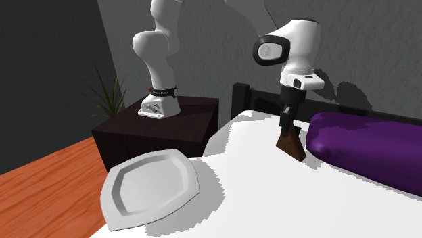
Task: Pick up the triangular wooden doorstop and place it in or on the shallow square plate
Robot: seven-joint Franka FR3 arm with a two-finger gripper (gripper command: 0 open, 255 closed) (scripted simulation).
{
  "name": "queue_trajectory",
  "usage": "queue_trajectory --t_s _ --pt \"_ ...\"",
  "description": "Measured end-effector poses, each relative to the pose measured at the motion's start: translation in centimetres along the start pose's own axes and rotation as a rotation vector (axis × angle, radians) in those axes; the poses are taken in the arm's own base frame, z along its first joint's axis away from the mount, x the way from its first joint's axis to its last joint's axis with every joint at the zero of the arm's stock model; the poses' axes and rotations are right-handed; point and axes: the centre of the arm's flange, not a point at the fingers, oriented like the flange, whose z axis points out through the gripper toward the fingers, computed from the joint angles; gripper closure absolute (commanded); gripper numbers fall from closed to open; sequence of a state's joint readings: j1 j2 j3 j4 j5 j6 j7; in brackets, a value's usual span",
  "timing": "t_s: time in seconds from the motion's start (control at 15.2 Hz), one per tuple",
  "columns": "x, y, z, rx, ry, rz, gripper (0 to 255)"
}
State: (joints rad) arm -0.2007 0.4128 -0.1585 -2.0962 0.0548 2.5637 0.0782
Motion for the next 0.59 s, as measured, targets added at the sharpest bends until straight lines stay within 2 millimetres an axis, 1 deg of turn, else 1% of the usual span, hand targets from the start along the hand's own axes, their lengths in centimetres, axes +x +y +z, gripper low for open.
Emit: queue_trajectory --t_s 0.59 --pt "0.2 0.0 -5.0 0.000 0.000 0.000 255"
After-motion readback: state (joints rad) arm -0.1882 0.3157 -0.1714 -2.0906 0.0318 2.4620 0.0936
